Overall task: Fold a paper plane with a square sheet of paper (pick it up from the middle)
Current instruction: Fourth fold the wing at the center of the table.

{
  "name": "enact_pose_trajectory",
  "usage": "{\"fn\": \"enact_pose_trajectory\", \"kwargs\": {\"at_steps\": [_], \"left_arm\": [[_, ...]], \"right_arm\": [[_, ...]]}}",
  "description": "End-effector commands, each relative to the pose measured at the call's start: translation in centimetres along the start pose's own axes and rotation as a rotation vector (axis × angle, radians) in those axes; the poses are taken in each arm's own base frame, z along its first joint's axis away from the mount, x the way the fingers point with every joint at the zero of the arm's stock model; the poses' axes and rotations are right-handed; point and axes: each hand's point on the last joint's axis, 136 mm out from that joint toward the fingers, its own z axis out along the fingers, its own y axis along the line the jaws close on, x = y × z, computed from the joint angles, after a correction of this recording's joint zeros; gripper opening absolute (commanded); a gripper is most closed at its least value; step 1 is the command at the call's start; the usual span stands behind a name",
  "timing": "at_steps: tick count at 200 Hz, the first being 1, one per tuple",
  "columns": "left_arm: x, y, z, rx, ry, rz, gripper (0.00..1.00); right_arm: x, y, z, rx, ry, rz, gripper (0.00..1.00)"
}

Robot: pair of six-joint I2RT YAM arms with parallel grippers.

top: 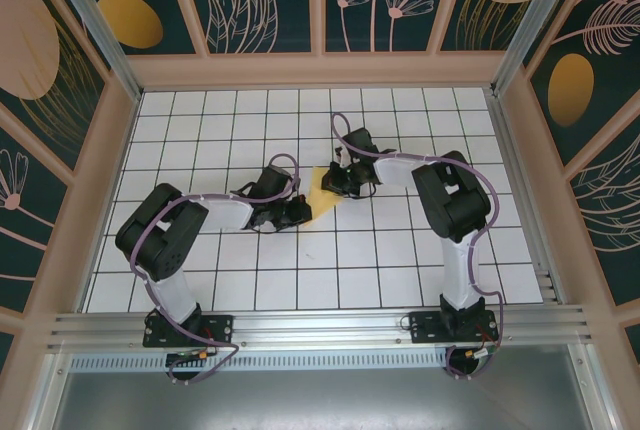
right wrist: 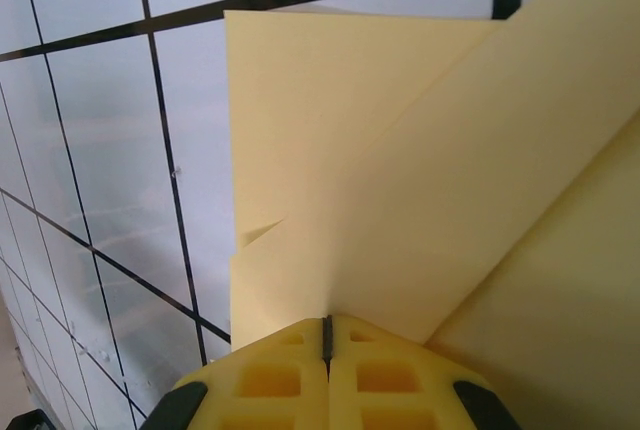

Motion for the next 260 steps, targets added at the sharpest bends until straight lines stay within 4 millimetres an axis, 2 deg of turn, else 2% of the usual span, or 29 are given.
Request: {"fn": "enact_pose_trajectory", "kwargs": {"at_steps": [1,69,120,153,175,205,223,228,260], "left_arm": [[1.6,2.9,0.8,-0.112,0.045,-0.014,0.00],[1.6,2.9,0.8,-0.109,0.042,-0.020,0.00],[1.4,2.7,0.7,-0.101,0.039,-0.025,0.00],[1.5,2.8,0.8,-0.106,0.038,-0.029,0.00],[1.6,3.0,0.8,-0.110,0.041,-0.033,0.00],[2.3,3.6,0.8,-0.120,0.056,-0.039,0.00],[2.7,4.0,0.7,-0.126,0.065,-0.045,0.00],[2.9,4.1,0.7,-0.128,0.069,-0.047,0.00],[3.5,4.6,0.8,-0.132,0.086,-0.054,0.00]], "right_arm": [[1.2,2.6,-0.9,-0.033,-0.001,-0.074,0.02],[4.9,2.2,0.2,-0.035,0.082,-0.061,0.02],[6.2,2.4,0.5,-0.053,0.127,-0.080,0.02],[6.1,2.8,0.3,-0.065,0.128,-0.103,0.02],[5.4,1.3,0.7,-0.020,0.116,-0.080,0.02],[3.0,-1.2,0.8,0.033,0.066,-0.042,0.01],[2.1,-1.5,1.0,0.042,0.051,-0.050,0.02],[1.0,-2.4,0.4,0.047,0.030,-0.029,0.01],[-1.7,-3.7,0.0,0.064,-0.010,-0.023,0.02]]}}
